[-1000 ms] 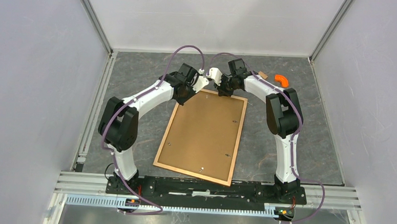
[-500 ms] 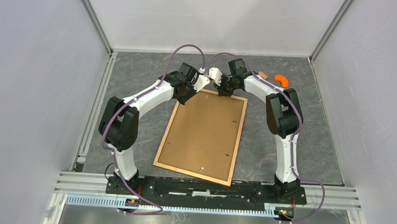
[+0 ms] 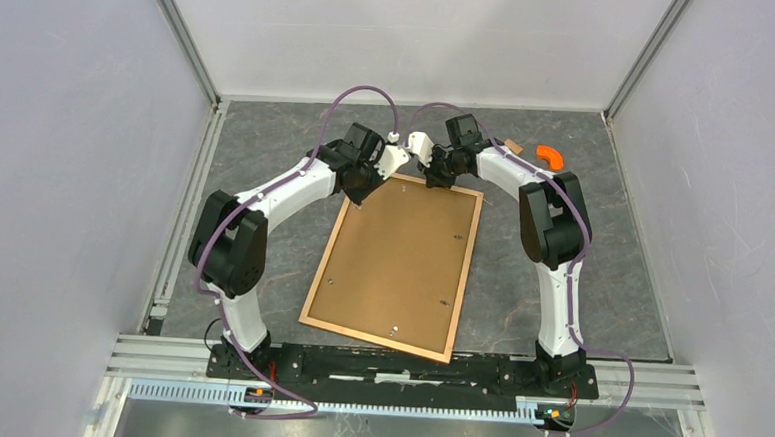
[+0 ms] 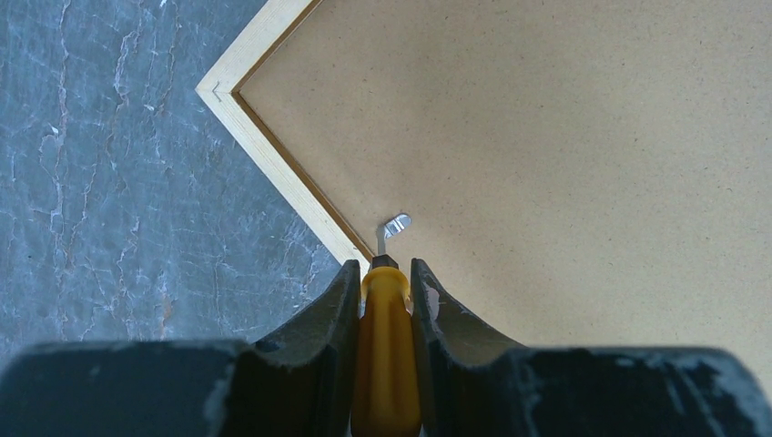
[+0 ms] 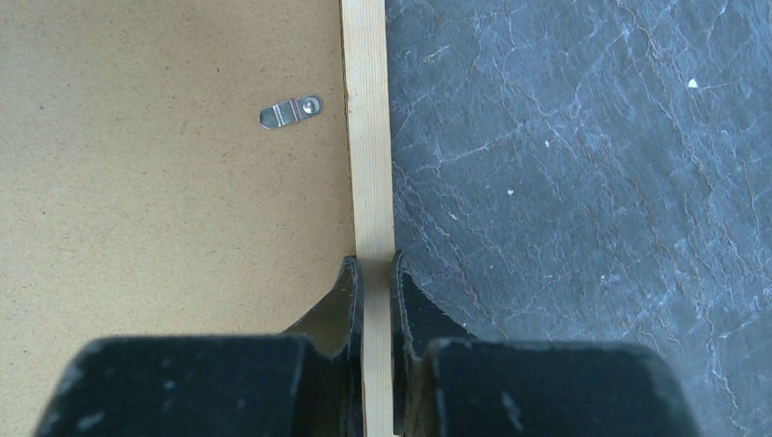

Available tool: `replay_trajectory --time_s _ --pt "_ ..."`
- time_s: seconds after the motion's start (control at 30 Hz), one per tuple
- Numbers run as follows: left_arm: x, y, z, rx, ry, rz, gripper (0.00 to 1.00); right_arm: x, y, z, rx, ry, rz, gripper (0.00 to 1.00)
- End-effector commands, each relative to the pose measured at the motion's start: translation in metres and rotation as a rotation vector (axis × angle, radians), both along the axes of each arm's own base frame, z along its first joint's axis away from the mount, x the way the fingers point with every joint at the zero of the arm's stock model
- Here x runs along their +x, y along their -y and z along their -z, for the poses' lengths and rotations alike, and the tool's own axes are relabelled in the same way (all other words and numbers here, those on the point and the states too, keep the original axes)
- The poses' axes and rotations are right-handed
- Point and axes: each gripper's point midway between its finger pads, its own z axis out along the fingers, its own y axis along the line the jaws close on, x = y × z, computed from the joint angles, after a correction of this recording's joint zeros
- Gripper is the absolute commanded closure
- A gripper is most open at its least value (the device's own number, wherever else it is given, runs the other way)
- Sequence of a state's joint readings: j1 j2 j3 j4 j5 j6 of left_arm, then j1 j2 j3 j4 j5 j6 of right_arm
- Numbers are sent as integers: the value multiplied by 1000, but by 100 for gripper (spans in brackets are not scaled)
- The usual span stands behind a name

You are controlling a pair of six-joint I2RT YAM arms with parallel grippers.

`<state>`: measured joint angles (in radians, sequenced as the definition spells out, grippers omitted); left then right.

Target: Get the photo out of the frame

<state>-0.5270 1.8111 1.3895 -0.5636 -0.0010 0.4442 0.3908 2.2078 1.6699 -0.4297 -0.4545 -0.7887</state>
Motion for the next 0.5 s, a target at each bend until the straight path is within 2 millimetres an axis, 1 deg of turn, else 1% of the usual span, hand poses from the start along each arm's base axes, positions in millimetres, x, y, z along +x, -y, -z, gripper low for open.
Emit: replay_trajectory --time_s 0.0,0.17,0.27,0.33,0.47 --pt "1 21 -22 -117 40 -10 98 -7 -13 13 24 -51 -13 100" --pt "0 21 -20 -115 36 -9 98 -6 -12 12 23 -49 -11 100" --pt "1 22 -28 -131 41 -15 98 -7 -13 13 22 -52 -12 100" --pt "1 22 -37 -145 36 -20 98 -6 -13 12 23 -49 -13 100" --pt "4 15 -66 -198 51 -44 98 -4 -12 8 25 -40 -2 100"
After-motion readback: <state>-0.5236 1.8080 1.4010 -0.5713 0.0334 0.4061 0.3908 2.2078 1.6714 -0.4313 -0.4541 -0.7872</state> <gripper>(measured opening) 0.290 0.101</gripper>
